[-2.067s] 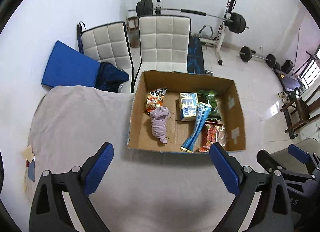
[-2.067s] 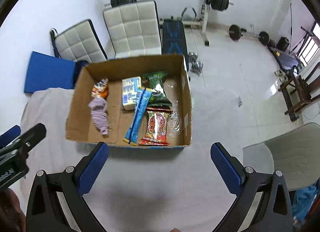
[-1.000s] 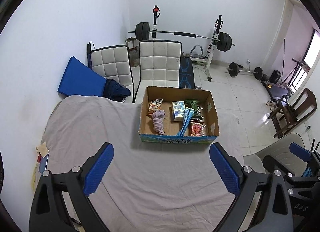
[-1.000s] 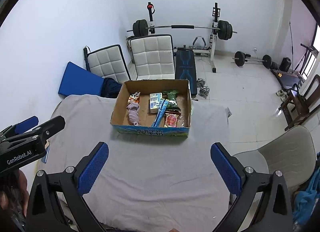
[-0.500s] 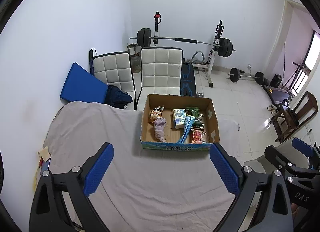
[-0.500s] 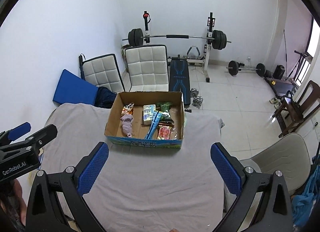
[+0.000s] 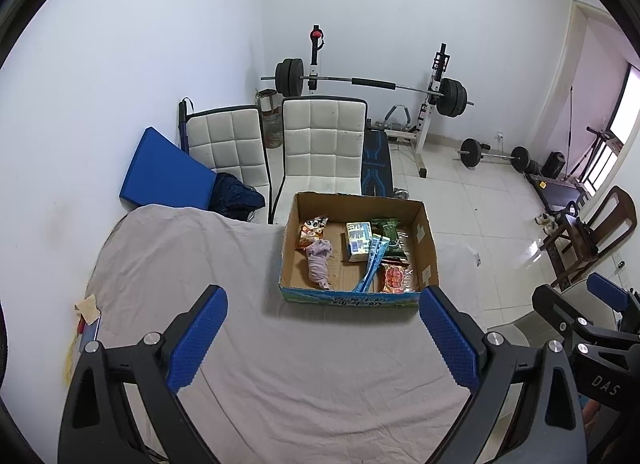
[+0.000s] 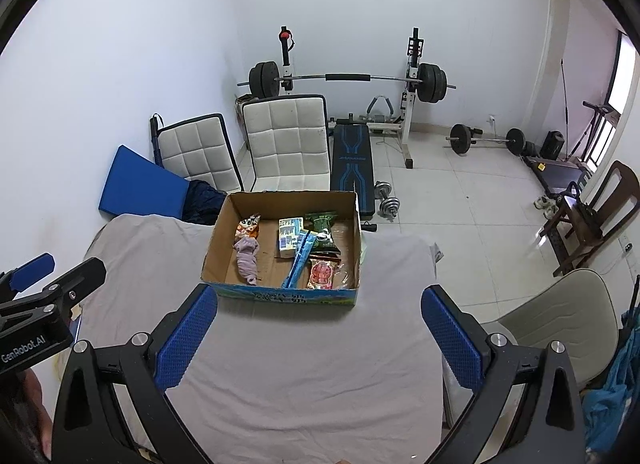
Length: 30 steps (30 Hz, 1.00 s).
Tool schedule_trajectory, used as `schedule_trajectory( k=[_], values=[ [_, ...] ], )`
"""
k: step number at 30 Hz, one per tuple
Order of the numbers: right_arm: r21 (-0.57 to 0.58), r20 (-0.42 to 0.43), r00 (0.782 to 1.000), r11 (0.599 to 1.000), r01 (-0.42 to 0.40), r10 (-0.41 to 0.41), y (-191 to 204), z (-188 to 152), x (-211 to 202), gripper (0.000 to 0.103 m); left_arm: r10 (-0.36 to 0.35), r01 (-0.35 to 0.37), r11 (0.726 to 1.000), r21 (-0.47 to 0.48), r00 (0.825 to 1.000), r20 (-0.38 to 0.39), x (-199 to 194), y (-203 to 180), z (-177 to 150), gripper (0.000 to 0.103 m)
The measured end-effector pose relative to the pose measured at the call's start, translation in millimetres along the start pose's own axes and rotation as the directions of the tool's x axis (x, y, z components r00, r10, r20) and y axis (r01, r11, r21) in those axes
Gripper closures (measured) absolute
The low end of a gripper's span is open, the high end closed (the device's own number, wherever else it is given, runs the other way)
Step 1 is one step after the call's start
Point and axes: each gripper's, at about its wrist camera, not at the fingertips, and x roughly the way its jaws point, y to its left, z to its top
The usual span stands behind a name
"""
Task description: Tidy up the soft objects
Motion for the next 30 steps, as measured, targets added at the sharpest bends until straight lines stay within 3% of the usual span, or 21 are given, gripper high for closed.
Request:
schedule_trajectory(
  k=[30],
  values=[
    [0.005,-0.004,1.000,1.000,0.023,-0.023,1,7,14,0.000,0.000,0.000,1.000,0.015,1.000,-0.013,13,1,5,0.000]
  ],
)
